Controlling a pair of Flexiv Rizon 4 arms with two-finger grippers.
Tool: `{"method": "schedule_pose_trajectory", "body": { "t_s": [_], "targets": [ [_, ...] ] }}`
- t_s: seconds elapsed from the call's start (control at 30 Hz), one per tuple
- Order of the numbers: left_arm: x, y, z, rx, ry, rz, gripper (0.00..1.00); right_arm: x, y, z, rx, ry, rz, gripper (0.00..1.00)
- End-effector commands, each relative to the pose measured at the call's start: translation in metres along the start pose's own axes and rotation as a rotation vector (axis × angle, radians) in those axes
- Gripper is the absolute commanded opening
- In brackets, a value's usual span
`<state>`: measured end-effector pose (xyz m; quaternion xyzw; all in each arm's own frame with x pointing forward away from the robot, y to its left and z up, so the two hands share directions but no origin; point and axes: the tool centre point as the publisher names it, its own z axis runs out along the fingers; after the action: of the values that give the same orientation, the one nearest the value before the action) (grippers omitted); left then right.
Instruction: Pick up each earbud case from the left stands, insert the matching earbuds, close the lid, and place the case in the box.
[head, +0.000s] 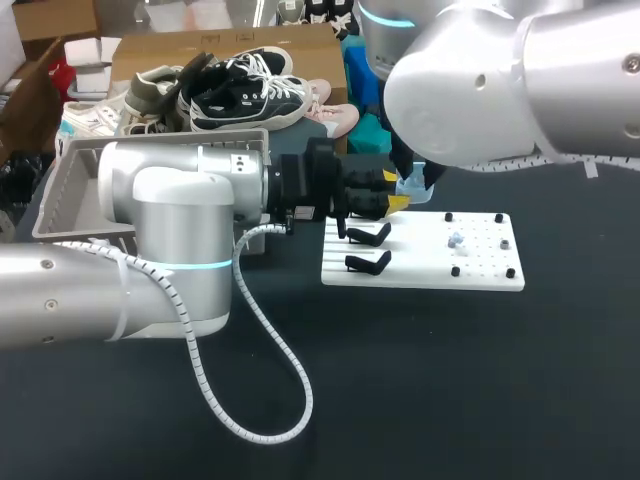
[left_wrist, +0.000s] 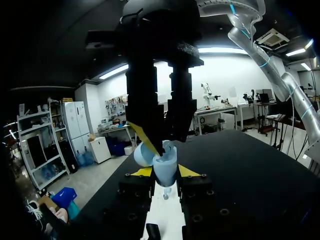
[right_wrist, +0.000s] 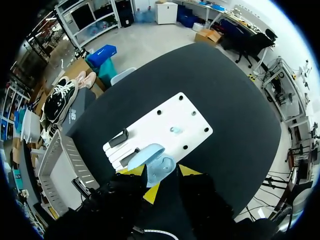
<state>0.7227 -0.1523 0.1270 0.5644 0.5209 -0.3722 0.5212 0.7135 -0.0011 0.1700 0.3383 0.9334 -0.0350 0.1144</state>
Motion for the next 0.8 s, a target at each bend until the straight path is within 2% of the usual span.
{"method": "schedule_pose_trajectory", "body": {
  "t_s": [0.03,0.27,0.3,0.37,0.4,0.5,0.53,0.63,0.73,0.8],
  "targets": [
    [0.001,-0.001,0.001,0.000,-0.003,0.002,0.00,0.006,-0.008,-0.005,-0.021,-0.015,0.006,0.63],
    [0.001,-0.001,0.001,0.000,-0.003,0.002,0.00,0.026,-0.033,-0.014,-0.071,-0.051,-0.026,0.61],
    [0.001,-0.001,0.001,0.000,-0.003,0.002,0.00,0.028,-0.036,-0.014,-0.078,-0.055,-0.035,0.60],
    [0.001,-0.001,0.001,0.000,-0.003,0.002,0.00,0.038,-0.044,-0.012,-0.094,-0.056,-0.075,0.49],
    [0.001,-0.001,0.001,0.000,-0.003,0.002,0.00,0.042,-0.047,-0.011,-0.107,-0.054,-0.092,0.49],
    [0.001,-0.001,0.001,0.000,-0.003,0.002,0.00,0.043,-0.060,-0.003,-0.147,-0.076,-0.130,0.61],
    [0.001,-0.001,0.001,0.000,-0.003,0.002,0.00,0.045,-0.062,-0.002,-0.158,-0.085,-0.145,0.54],
    [0.001,-0.001,0.001,0.000,-0.003,0.002,0.00,0.049,-0.068,0.006,-0.197,-0.108,-0.179,0.51],
    [0.001,-0.001,0.001,0.000,-0.003,0.002,0.00,0.049,-0.072,0.013,-0.236,-0.125,-0.218,0.70],
    [0.001,-0.001,0.001,0.000,-0.003,0.002,0.00,0.048,-0.075,0.019,-0.277,-0.131,-0.246,0.72]
  ]
}}
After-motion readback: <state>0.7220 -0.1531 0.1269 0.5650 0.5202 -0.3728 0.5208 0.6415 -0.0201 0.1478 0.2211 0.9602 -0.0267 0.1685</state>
